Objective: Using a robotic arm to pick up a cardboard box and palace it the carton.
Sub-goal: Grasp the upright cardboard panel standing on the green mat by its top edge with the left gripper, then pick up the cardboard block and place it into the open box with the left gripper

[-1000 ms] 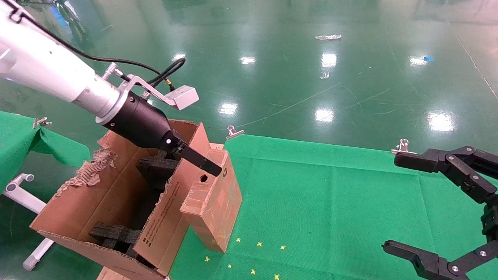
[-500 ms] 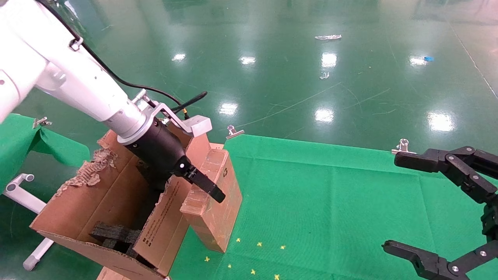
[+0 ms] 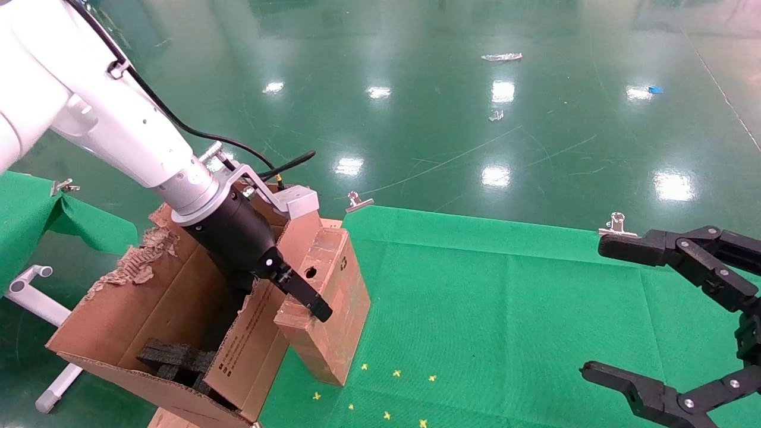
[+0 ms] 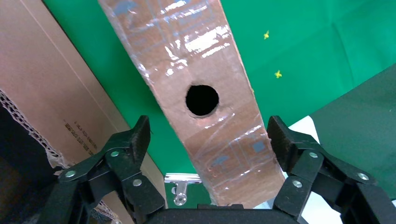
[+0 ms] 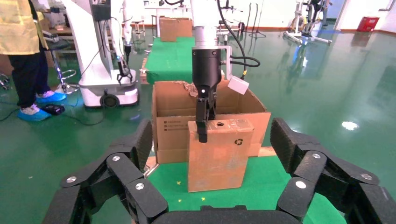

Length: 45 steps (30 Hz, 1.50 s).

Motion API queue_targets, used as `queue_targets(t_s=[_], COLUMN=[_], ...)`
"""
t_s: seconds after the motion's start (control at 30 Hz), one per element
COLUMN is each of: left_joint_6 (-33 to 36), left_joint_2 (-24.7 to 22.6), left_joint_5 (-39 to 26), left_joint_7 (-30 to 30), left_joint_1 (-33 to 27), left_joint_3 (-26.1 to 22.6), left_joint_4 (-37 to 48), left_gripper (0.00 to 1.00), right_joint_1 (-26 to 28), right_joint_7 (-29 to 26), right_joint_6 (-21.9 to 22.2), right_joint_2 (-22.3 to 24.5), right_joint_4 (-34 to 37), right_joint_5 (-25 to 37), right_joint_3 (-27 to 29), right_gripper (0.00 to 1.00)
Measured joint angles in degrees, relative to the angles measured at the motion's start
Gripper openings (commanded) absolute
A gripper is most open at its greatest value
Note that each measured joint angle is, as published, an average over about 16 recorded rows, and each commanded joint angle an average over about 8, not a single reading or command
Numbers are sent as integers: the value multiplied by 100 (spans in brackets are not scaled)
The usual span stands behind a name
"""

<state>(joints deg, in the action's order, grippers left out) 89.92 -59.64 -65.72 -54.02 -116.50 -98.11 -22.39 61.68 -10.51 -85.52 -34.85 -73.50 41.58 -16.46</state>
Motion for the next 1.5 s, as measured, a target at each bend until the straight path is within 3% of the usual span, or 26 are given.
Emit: queue_targets(t_s=[0.57,0.83,1.17,1.5], left_joint_6=[-168,-394,-819,-996], left_joint_2=[150,361,1306,2436], left_joint_5=[-256,-315,-10,-504], left_joint_7=[-360,-210,643,1168], left_joint_1=[-125,-463,-1303,-2060], left_joint_3=[-302,-226,347,464], left_joint_4=[-661,-1271,-2139,-1890], left_gripper=[0,0,0,0], right_joint_1=[1,2,3,4], right_joint_7=[3,5,7,8], right_joint_6=[3,4,6,7], right_joint_2=[3,4,5,7], right_joint_4=[0,0,0,0], right_joint_5=[-4,-6,-9,-11], right_joint_3=[-6,-9,-13,-17], right_gripper=[0,0,0,0])
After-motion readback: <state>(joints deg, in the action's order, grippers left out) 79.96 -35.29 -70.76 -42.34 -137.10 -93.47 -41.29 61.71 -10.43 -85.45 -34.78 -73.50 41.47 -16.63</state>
